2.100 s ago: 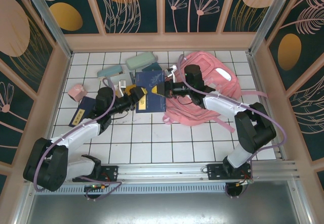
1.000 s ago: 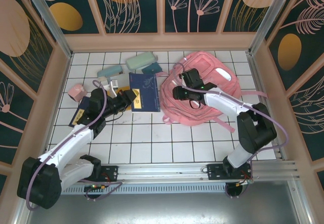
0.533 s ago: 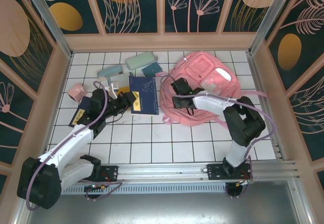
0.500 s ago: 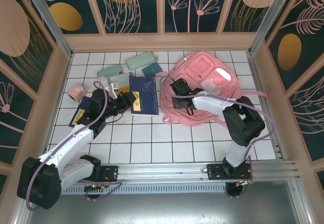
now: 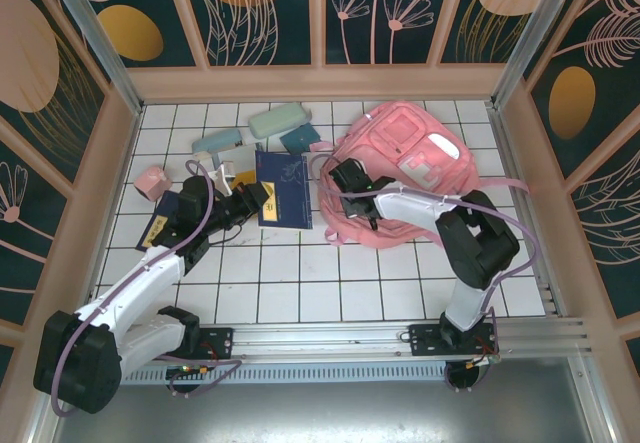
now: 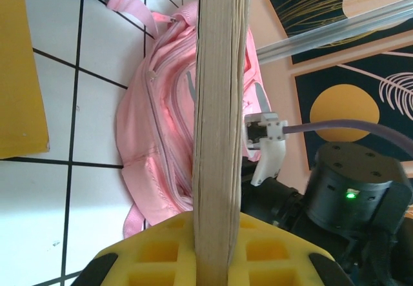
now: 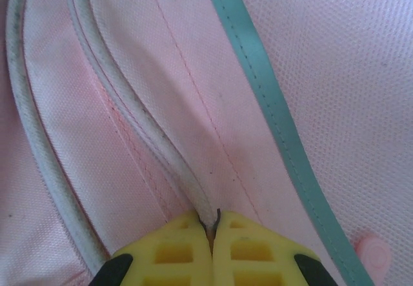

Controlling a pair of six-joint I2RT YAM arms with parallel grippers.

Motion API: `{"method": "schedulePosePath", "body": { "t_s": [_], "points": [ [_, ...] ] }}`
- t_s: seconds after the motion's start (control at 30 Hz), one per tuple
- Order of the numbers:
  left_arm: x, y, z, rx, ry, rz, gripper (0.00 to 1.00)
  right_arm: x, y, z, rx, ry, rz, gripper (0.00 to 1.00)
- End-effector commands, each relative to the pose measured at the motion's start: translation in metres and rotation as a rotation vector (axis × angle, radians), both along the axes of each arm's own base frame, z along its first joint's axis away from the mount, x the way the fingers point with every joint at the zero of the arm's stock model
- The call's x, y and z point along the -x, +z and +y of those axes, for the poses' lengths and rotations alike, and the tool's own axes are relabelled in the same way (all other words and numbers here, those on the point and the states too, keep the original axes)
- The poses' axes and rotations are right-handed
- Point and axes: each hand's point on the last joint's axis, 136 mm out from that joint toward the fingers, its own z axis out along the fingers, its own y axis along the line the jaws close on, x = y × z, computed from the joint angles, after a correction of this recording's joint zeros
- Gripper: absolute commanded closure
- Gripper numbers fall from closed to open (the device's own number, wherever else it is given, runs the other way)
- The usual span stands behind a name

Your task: Pack the student bag

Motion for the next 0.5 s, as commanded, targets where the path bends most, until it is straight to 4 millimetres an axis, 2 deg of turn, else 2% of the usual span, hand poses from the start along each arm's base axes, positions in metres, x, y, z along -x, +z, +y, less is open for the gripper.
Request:
{"method": "schedulePosePath", "body": {
  "t_s": [0.0, 0.13, 0.2, 0.47],
  "points": [
    [-0.004, 0.004, 0.005, -0.03, 0.014, -0.06, 1.0, 0.002, 0.047, 0.022, -0.136, 0.023, 0.006, 1.0],
    [-0.009, -0.008, 0.004, -0.06, 0.013, -0.047, 1.0, -0.005, 0.088, 0.051, -0.26, 0.07, 0.014, 1.0],
    [-0.011, -0.012, 0.004, -0.063, 0.015, -0.045, 1.0, -0.01, 0.105, 0.058, -0.305, 0.071, 0.018, 1.0],
    [-0.02, -0.021, -0.002, -0.031, 0.012, -0.035, 1.0, -0.027, 0.159, 0.062, -0.588, 0.024, 0.052, 1.0]
  ]
}}
